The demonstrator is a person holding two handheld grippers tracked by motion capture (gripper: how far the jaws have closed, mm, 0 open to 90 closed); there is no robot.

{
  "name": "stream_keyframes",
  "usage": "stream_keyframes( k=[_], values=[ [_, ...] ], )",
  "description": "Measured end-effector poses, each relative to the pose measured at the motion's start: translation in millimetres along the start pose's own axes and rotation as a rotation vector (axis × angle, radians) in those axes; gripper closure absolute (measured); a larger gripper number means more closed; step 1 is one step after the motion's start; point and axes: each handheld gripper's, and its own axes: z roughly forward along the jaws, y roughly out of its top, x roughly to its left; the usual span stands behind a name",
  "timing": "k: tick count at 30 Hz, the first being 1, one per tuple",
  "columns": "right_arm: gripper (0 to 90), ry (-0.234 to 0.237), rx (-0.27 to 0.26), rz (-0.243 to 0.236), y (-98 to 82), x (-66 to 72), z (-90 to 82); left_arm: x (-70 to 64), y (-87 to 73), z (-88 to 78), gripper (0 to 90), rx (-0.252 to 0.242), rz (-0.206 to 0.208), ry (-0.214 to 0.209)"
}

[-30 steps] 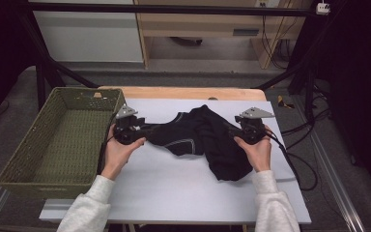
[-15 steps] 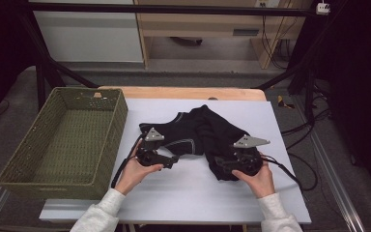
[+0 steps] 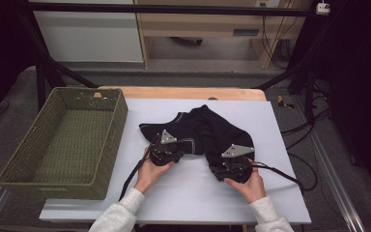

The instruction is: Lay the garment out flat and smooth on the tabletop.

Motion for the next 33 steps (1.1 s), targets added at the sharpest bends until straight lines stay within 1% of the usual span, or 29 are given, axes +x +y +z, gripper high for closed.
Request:
stream_keyframes(
  k=[2,3,4,5,6,7,8,9,10,12,13,14,17,19,21,23,24,26,27,28,30,31,33],
  values=[
    [44.6,-0.015,0.012,-0.015,-1.0,-0.3,4.3,0.4,-1.1,1.4,67.0,-0.006,0.003,0.0],
    [48.8,-0.015,0.014,-0.015,-1.2,-0.2,6.1,-0.2,-1.1,1.3,69.3,-0.004,0.012,0.001],
    [57.5,-0.014,0.019,-0.018,-1.1,0.2,6.7,-0.8,-1.1,1.0,72.9,-0.001,0.023,0.001],
    [63.1,-0.017,0.015,-0.026,-1.1,0.5,7.1,-1.3,-0.8,0.4,75.8,0.005,0.031,0.001],
    [72.3,-0.015,0.022,-0.028,-0.7,-0.4,6.5,-1.5,-0.4,-0.3,78.7,0.01,0.039,0.001],
    [76.7,-0.011,0.024,-0.022,0.0,-1.0,5.0,-1.3,0.1,-1.4,80.3,0.014,0.04,0.0],
    [81.7,-0.008,0.022,-0.017,0.9,-1.6,2.9,0.0,0.7,-3.6,81.7,0.015,0.026,-0.012],
    [84.8,-0.008,0.018,-0.012,1.8,-1.8,0.0,1.8,1.3,-6.7,82.6,0.011,0.011,-0.023],
    [85.7,-0.003,0.01,-0.008,2.7,-2.4,-4.0,3.9,2.2,-11.1,83.2,0.006,-0.004,-0.035],
    [86.8,0.003,-0.012,-0.003,4.6,-4.0,-13.7,7.7,5.5,-24.2,84.0,-0.015,-0.004,-0.048],
    [87.0,0.007,-0.028,0.007,5.8,-5.6,-19.0,10.2,8.2,-34.9,84.2,-0.03,-0.007,-0.053],
    [87.2,0.015,-0.046,0.022,7.5,-7.3,-26.3,11.8,10.1,-41.9,84.5,-0.037,-0.001,-0.053],
    [87.4,0.032,-0.092,0.033,12.8,-9.5,-43.6,18.4,17.0,-71.6,84.8,-0.071,0.006,-0.037],
    [87.5,0.041,-0.122,0.024,18.7,-7.4,-56.8,25.2,19.8,-92.3,85.0,-0.101,0.002,-0.021],
    [87.6,0.056,-0.155,0.014,24.9,-3.7,-70.1,33.4,19.5,-111.6,85.4,-0.127,-0.022,-0.002],
    [87.6,0.074,-0.183,0.001,30.2,0.2,-82.1,41.7,14.8,-128.8,85.5,-0.139,-0.069,0.002],
    [87.6,0.086,-0.188,0.002,32.3,1.7,-87.8,42.6,12.5,-132.5,85.5,-0.14,-0.075,0.006],
    [87.6,0.095,-0.177,0.006,31.8,1.9,-91.7,41.2,5.3,-137.8,85.4,-0.13,-0.071,0.01],
    [87.5,0.093,-0.169,0.007,30.3,1.5,-91.3,39.5,0.6,-138.4,85.3,-0.132,-0.073,0.0],
    [87.5,0.095,-0.148,0.013,27.1,0.9,-89.5,38.1,-4.2,-138.8,85.3,-0.127,-0.073,-0.005],
    [87.2,0.103,-0.106,0.02,17.3,-0.1,-81.7,35.5,-14.2,-138.7,85.1,-0.12,-0.077,-0.016],
    [87.0,0.117,-0.076,0.032,11.5,0.0,-76.7,33.9,-21.0,-137.6,85.1,-0.113,-0.087,-0.027],
    [86.0,0.132,-0.027,0.039,-0.3,1.6,-65.7,31.2,-31.5,-135.4,84.8,-0.103,-0.095,-0.033]
  ],
)
